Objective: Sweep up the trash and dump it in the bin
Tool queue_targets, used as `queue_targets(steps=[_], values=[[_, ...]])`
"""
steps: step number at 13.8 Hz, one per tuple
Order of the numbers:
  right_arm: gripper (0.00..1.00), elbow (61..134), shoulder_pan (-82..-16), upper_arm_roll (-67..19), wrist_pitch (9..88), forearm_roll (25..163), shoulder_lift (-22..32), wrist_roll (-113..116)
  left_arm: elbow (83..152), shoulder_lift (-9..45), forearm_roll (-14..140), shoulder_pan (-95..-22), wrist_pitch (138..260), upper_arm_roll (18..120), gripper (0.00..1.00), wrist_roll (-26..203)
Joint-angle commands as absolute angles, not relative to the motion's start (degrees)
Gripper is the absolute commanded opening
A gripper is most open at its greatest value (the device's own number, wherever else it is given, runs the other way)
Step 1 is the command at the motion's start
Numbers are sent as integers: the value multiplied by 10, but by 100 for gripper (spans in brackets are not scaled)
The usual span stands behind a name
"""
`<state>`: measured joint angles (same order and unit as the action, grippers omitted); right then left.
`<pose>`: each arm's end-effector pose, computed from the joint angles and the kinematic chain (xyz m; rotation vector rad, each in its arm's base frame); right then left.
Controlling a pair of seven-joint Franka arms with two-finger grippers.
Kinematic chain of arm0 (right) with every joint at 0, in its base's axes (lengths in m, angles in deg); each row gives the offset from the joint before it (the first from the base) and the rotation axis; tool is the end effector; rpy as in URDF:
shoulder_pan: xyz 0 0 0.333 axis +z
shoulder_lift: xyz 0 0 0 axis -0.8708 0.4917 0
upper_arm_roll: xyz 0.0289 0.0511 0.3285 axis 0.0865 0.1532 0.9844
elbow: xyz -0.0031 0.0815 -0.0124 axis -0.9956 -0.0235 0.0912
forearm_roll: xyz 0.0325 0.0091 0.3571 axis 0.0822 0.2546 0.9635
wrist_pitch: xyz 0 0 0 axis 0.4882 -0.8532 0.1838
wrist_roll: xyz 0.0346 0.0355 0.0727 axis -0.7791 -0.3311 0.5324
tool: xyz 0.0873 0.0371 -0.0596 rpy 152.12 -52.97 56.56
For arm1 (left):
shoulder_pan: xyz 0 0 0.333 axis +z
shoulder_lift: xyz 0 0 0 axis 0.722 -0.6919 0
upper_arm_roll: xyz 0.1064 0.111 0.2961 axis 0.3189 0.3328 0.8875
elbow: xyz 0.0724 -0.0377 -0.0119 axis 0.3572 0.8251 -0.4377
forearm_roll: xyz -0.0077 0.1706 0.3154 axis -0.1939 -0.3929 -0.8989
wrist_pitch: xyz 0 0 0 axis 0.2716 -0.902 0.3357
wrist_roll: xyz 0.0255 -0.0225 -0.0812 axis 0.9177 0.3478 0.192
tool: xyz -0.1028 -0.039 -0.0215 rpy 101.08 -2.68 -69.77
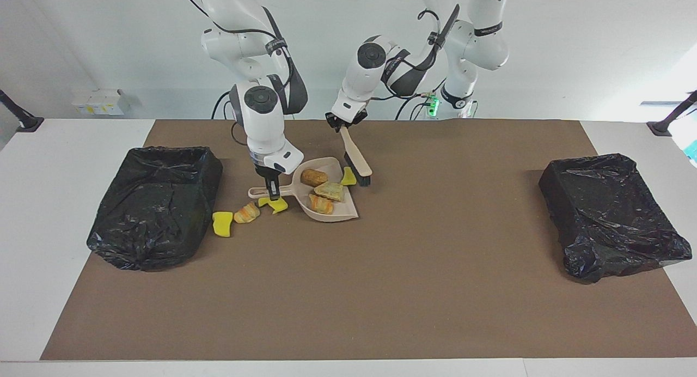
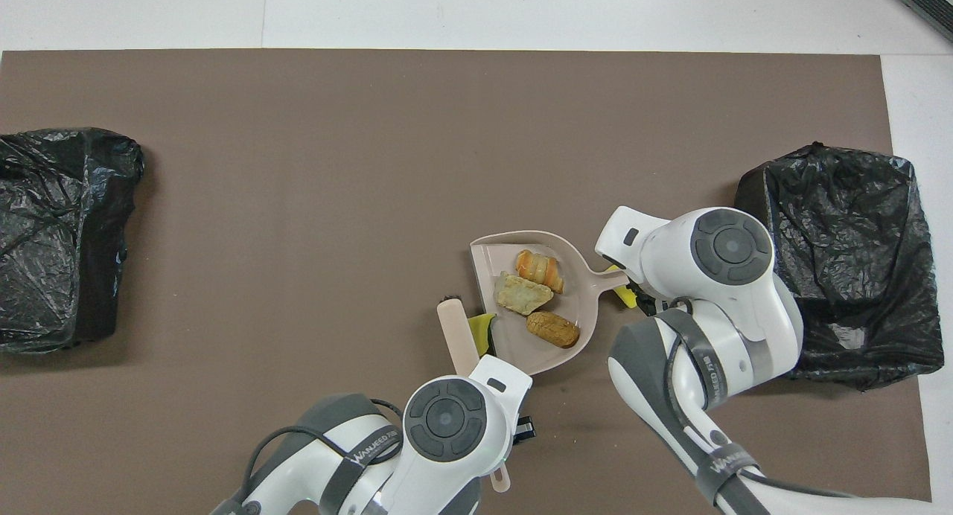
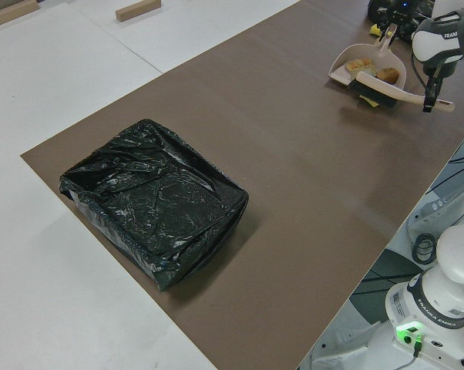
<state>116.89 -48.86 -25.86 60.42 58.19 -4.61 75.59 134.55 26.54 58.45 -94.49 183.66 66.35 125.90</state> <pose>0.5064 0.1515 0.3947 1.9262 2.4080 -0.0343 0.2801 -0.4090 0.4020 2.9798 0.3051 -0.4374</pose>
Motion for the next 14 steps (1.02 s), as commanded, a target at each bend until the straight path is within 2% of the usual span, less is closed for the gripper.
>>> queue_targets(steps=[1, 4, 8, 14], values=[[0, 1158, -497, -257, 589, 607, -46, 767, 1367, 288, 575, -914, 1811, 660, 0, 1225], [0, 1159, -497, -257, 583, 613, -49, 767, 1372, 292, 575, -913, 1798, 661, 0, 1217], [0, 1182, -495, -258, 581, 605, -63, 765, 1412, 296, 600, -893, 1854, 660, 0, 1174], [0, 1192, -479, -258, 577, 539, -73, 734, 1417, 288, 683, -900, 1941, 658, 0, 1163]])
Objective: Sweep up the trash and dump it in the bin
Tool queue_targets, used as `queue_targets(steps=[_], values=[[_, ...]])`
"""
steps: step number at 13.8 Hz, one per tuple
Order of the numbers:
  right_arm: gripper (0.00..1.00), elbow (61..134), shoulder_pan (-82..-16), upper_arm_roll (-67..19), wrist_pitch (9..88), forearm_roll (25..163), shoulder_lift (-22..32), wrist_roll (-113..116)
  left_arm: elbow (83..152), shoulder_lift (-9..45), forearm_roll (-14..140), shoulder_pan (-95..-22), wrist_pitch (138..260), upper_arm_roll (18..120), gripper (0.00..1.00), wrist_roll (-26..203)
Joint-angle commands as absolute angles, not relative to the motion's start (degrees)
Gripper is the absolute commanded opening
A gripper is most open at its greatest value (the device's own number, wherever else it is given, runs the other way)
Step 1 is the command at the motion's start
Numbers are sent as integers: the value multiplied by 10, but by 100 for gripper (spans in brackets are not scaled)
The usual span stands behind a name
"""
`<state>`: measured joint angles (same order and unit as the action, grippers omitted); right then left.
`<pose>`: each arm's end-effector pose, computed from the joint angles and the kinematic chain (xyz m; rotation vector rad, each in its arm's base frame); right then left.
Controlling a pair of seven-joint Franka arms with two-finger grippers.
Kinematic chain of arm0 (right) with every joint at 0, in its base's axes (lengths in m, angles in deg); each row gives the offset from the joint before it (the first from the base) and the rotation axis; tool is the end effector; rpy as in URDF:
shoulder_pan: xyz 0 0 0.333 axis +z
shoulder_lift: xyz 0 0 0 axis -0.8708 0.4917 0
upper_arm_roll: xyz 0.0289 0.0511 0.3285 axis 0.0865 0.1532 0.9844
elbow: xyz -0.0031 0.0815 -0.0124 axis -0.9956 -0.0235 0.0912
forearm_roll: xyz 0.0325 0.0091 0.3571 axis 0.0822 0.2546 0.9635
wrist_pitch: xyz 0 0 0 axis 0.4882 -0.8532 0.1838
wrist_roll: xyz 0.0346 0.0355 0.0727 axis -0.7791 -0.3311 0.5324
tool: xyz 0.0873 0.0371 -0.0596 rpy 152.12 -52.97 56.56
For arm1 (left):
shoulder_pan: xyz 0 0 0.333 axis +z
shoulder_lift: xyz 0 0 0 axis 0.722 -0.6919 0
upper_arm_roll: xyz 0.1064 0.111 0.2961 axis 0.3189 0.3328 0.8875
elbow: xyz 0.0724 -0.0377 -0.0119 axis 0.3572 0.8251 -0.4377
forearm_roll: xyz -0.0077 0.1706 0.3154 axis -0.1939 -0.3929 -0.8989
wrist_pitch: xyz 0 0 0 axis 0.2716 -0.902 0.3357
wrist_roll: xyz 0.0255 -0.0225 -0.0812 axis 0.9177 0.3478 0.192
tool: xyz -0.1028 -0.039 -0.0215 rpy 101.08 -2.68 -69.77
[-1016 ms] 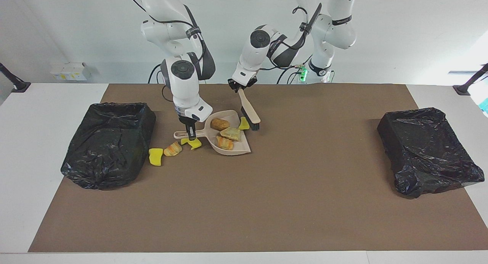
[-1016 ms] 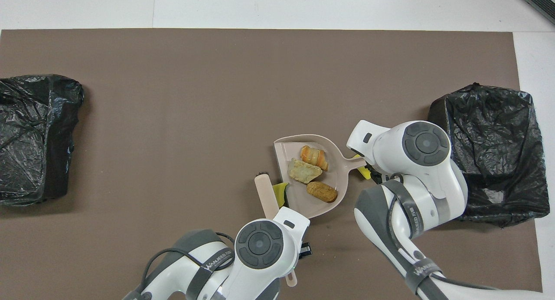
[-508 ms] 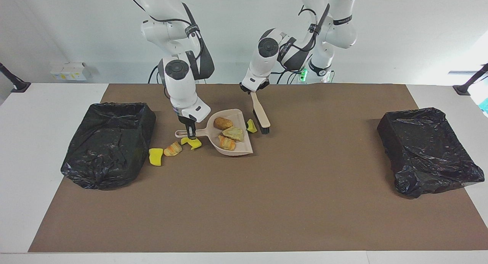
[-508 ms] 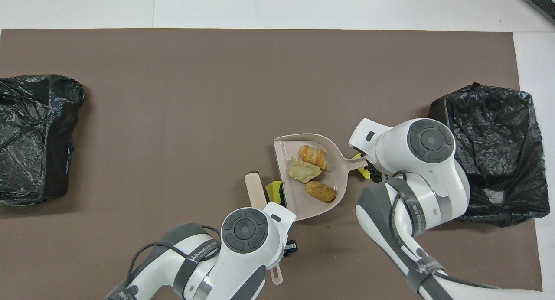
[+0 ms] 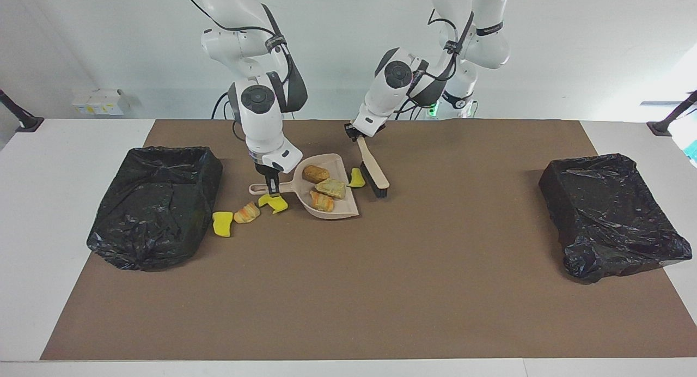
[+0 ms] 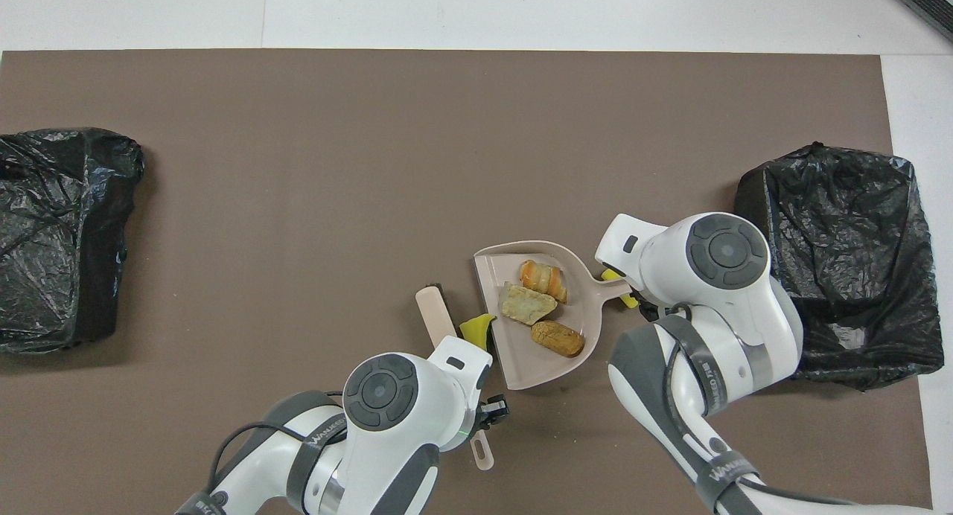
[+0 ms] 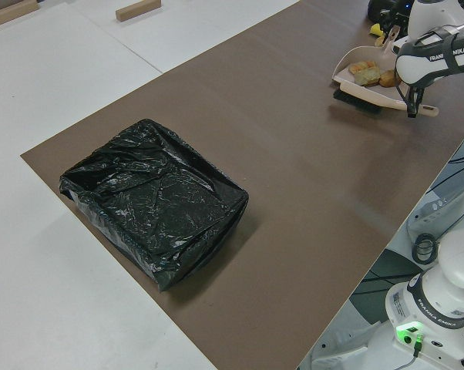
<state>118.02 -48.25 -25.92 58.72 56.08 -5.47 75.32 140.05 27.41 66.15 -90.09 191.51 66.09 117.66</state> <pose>0.4965 0.1521 0.3919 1.8876 2.4261 -0.1039 0.3042 -0.3772 0.3820 2.8517 0.3655 -0.4241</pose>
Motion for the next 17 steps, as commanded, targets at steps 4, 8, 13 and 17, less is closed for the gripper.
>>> queue_targets(steps=[4, 8, 13, 17], values=[[0, 1195, -453, -258, 578, 526, -71, 674, 1432, 285, 692, -907, 1965, 658, 0, 1137], [0, 1190, -439, -257, 579, 526, -71, 635, 1439, 275, 715, -910, 1972, 657, 0, 1110], [0, 1188, -429, -256, 579, 528, -70, 598, 1399, 234, 778, -938, 2038, 647, 0, 1108], [0, 1182, -417, -254, 578, 535, -69, 560, 1388, 233, 779, -938, 2046, 640, 0, 1109]])
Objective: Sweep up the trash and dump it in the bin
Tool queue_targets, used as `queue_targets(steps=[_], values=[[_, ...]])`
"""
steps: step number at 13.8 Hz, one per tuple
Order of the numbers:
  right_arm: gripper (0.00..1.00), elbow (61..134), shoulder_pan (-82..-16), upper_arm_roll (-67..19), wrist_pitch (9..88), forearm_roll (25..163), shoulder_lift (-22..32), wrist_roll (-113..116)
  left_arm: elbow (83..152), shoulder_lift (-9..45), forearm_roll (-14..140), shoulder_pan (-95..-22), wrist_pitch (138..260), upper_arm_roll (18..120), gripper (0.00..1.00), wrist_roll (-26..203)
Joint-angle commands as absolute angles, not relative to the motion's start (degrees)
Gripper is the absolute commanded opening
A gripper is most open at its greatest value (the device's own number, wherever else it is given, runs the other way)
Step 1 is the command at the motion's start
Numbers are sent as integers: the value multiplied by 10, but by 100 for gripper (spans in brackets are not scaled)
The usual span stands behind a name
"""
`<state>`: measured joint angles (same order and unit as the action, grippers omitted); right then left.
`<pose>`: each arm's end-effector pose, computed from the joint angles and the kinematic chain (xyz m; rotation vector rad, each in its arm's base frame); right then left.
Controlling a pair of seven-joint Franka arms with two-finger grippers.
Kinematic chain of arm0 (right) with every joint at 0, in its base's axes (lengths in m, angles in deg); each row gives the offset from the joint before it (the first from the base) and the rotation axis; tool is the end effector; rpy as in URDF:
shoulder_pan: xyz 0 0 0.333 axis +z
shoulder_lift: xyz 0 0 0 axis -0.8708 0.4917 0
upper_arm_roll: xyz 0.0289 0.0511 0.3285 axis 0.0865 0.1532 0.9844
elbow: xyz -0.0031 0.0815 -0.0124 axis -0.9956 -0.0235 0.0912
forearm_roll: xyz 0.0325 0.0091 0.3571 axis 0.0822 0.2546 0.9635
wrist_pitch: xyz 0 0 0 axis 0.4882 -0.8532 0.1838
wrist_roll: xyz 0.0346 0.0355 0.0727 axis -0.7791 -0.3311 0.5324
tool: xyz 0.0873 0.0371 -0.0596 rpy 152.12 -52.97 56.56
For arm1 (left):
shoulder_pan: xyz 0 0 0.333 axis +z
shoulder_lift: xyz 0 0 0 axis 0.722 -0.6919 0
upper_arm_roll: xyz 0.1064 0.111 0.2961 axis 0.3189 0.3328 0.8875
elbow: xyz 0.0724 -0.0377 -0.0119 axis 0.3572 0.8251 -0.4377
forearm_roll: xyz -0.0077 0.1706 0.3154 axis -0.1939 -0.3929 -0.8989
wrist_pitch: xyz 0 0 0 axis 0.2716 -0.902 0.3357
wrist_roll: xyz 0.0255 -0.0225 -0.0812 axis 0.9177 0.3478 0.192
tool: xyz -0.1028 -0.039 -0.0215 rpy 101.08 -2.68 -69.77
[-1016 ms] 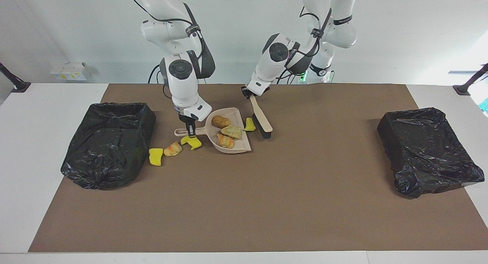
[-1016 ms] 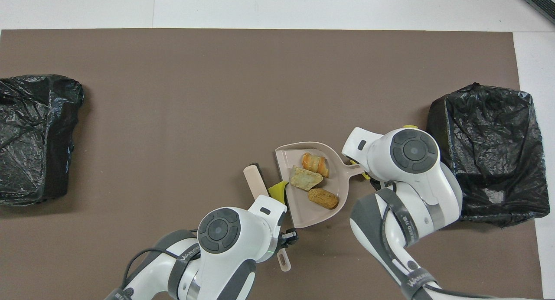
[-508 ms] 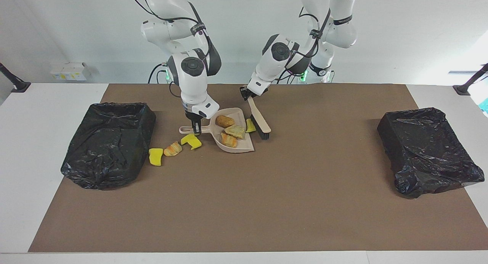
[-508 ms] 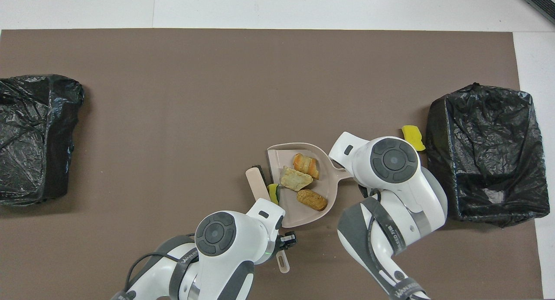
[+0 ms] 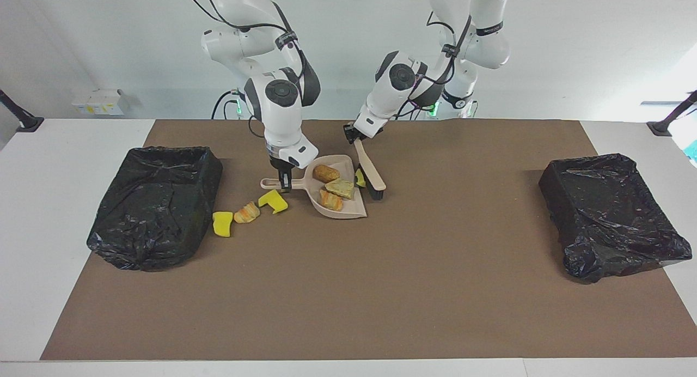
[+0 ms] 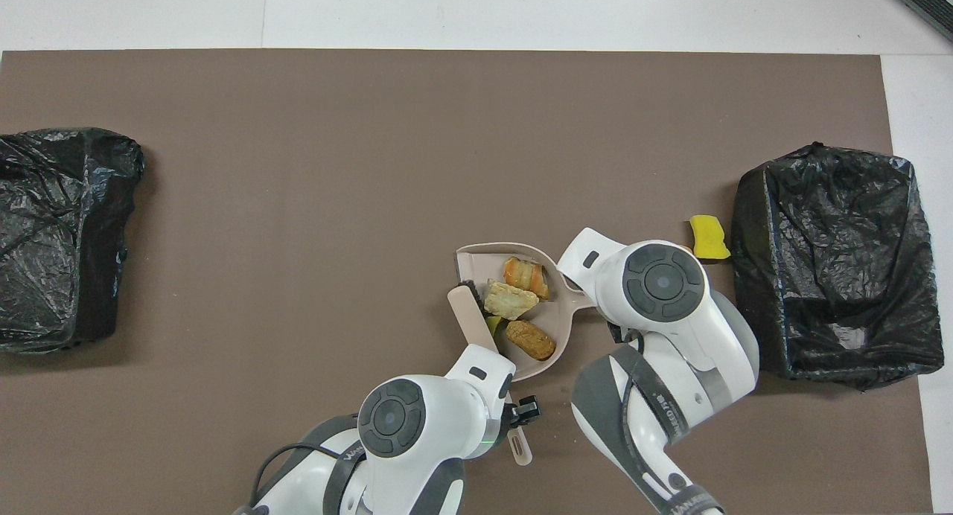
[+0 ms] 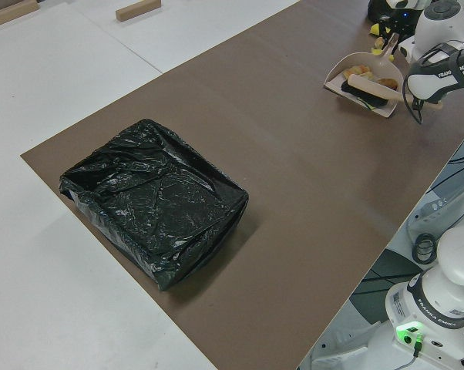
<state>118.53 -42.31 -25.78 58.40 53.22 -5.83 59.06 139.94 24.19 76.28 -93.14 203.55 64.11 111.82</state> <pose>0.4754 0.2008 0.3912 2.0295 2.2465 -0.1143 0.2955 -0.4123 0.3720 2.7041 0.3424 -0.3368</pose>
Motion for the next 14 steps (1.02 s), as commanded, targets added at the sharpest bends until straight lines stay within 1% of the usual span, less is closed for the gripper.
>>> queue_targets(steps=[1, 6, 10, 14], values=[[0, 1181, -417, -254, 577, 535, -68, 560, 1386, 235, 779, -937, 2046, 637, 0, 1109], [0, 1177, -433, -255, 579, 562, -62, 570, 1382, 250, 783, -934, 2038, 636, 0, 1113], [0, 1171, -435, -255, 579, 598, -58, 575, 1381, 267, 783, -932, 2019, 638, 0, 1119], [0, 1171, -434, -255, 578, 600, -58, 574, 1373, 280, 780, -932, 1992, 631, 0, 1139]])
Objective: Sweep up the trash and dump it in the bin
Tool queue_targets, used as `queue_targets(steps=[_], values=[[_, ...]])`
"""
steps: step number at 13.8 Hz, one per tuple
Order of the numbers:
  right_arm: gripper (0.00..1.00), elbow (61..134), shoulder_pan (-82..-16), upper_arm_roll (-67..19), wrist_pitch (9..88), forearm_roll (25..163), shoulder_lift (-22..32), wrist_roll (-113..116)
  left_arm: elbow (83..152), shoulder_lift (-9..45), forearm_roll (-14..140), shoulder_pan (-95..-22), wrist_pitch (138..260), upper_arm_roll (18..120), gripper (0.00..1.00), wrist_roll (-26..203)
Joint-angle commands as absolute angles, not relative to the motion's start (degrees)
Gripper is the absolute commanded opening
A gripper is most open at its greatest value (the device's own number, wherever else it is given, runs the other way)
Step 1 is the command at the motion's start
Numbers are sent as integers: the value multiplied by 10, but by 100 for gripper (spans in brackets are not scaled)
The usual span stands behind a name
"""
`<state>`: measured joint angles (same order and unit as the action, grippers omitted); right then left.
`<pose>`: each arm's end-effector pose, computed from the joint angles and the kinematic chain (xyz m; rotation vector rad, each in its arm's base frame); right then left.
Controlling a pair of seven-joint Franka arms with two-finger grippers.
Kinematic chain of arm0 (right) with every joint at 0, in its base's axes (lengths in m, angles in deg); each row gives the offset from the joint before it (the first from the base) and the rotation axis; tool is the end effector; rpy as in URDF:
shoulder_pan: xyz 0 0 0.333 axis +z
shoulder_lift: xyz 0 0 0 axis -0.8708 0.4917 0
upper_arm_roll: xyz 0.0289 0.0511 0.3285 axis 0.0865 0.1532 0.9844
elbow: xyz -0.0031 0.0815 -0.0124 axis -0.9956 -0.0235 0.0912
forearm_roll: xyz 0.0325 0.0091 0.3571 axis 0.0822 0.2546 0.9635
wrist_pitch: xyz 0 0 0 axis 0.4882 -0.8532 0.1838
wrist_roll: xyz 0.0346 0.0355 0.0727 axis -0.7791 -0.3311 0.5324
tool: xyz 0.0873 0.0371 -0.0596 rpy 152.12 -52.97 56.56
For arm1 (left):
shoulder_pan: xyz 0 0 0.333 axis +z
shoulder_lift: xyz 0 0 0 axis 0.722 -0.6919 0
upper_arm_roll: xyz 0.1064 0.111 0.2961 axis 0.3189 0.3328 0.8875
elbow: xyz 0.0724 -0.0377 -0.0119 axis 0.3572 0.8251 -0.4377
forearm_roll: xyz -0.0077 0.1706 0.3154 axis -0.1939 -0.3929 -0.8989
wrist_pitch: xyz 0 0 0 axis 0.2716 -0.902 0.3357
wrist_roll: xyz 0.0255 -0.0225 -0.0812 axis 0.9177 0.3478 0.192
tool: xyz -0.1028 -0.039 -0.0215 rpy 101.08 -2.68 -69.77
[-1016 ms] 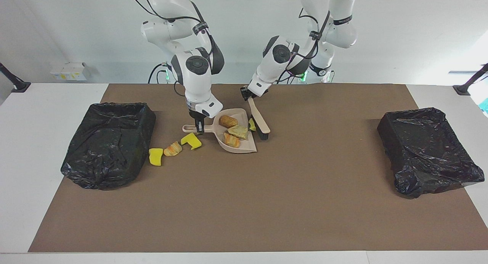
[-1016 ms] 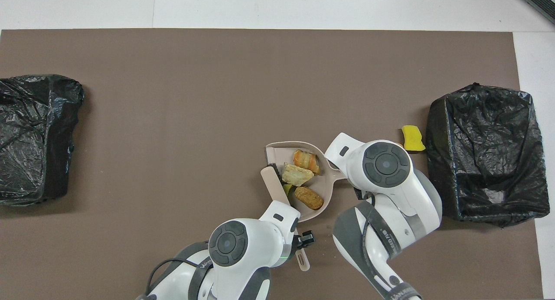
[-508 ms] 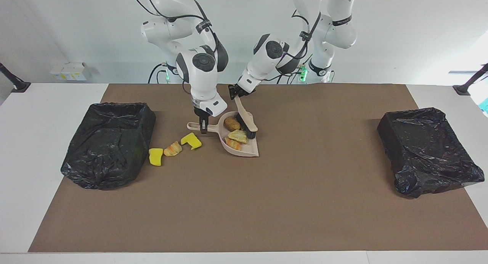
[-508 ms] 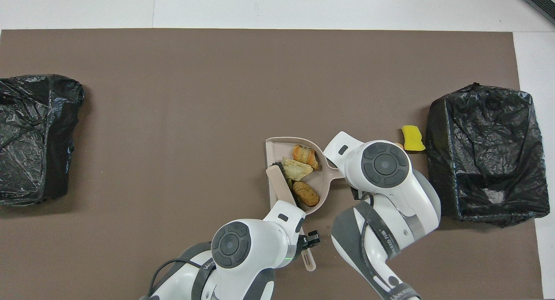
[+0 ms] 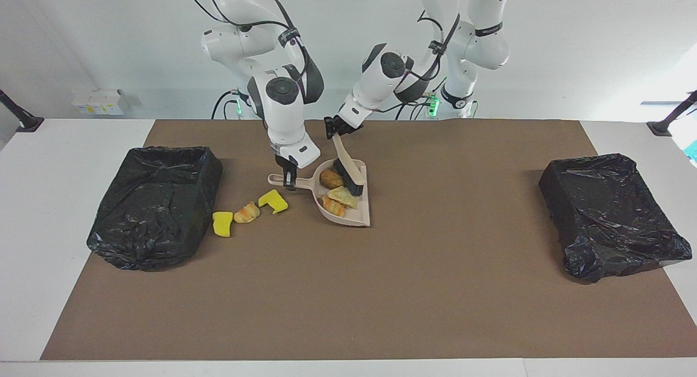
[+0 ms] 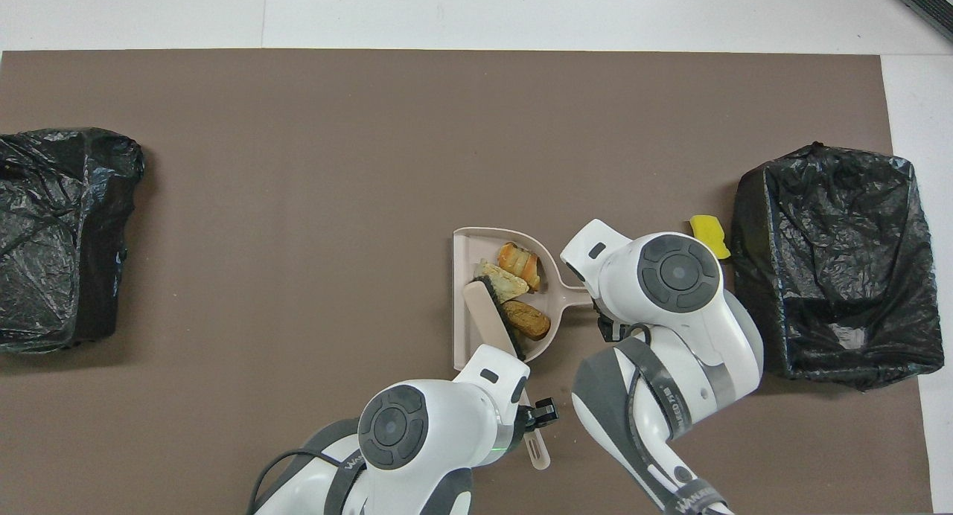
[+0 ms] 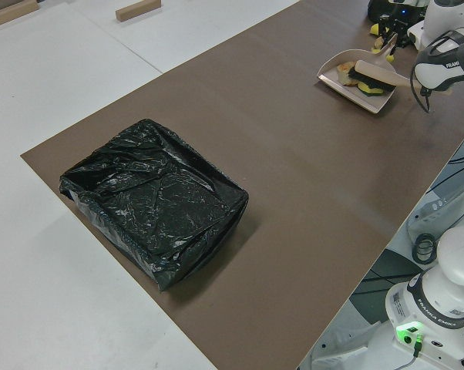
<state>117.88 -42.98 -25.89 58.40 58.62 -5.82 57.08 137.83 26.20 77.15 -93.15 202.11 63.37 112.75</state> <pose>0.4793 0.1985 0.3954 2.1932 2.1819 -0.0589 0.2917 -0.4228 0.4031 2.6559 0.3274 -0.3292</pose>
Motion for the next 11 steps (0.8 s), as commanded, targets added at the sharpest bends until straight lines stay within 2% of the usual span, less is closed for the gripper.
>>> queue_targets(steps=[1, 11], values=[[0, 1171, -434, -255, 578, 600, -58, 573, 1372, 288, 780, -932, 1981, 631, 0, 1147], [0, 1168, -439, -256, 575, 601, -60, 574, 1357, 320, 774, -927, 1929, 638, 0, 1189]])
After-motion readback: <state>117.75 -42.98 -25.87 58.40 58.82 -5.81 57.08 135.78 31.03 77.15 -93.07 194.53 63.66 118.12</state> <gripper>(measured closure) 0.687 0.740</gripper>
